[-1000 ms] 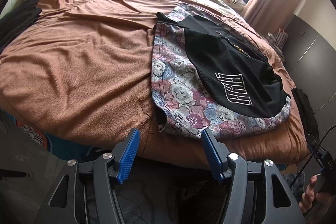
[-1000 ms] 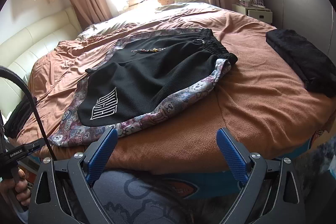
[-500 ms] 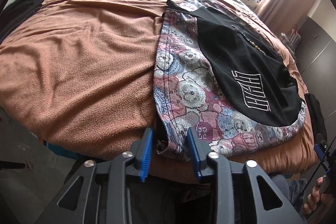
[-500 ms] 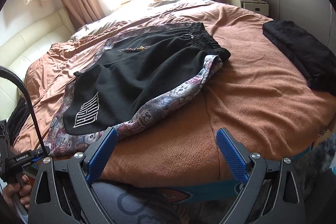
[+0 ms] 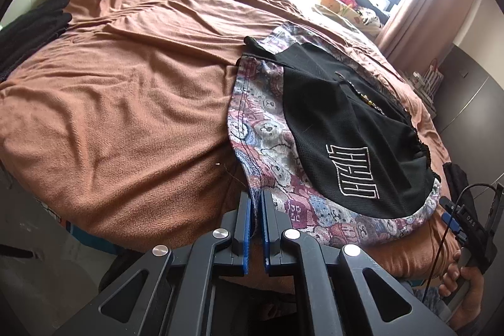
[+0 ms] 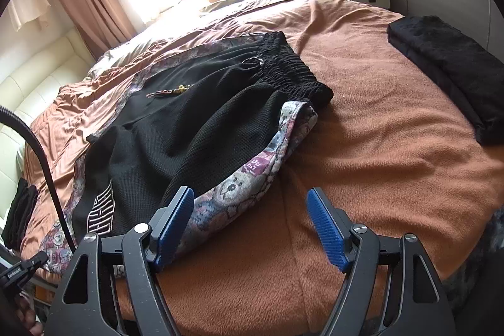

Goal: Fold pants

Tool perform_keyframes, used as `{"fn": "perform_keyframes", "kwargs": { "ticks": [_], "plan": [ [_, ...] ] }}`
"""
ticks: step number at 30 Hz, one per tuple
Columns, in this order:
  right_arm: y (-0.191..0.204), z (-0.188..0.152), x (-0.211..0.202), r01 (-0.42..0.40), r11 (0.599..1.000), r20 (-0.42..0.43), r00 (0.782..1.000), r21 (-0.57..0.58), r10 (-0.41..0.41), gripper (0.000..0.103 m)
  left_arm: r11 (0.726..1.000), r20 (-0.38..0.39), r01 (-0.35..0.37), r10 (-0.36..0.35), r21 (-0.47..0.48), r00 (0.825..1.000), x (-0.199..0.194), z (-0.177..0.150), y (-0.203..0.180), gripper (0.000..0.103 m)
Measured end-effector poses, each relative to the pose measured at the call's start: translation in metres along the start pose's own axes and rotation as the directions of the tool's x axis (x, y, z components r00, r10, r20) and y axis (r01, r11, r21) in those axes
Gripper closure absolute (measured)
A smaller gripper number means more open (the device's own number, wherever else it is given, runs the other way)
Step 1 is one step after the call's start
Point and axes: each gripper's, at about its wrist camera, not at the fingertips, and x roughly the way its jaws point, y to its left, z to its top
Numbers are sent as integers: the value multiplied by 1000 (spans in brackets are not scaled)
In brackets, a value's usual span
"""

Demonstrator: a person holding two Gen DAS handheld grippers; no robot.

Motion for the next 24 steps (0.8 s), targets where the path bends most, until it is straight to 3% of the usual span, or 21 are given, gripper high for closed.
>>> {"fn": "perform_keyframes", "kwargs": {
  "ticks": [8, 10, 13, 14, 16, 24],
  "plan": [
    [-5, 13, 31, -7, 1000, -22, 1000, 20, 8, 34, 999, 27, -43, 44, -27, 999, 1, 6, -4, 97],
    [-7, 17, 42, -7, 999, -40, 999, 32, 8, 39, 999, 36, -37, 38, -39, 999, 1, 8, -3, 97],
    [-11, 23, 57, -25, 997, -93, 995, 69, 31, 68, 999, 46, -27, 30, -47, 998, -1, 7, -4, 97],
    [-11, 26, 59, -10, 998, -103, 995, 64, 17, 83, 998, 49, -22, 24, -51, 999, -1, 7, -4, 97],
    [-10, 32, 56, 11, 998, -98, 995, 59, -5, 94, 998, 57, -17, 20, -65, 998, -6, 8, -2, 97],
    [6, 54, 11, -14, 998, -31, 999, 55, 15, 98, 997, 132, 31, -22, -66, 991, -32, 26, -5, 97]
  ]
}}
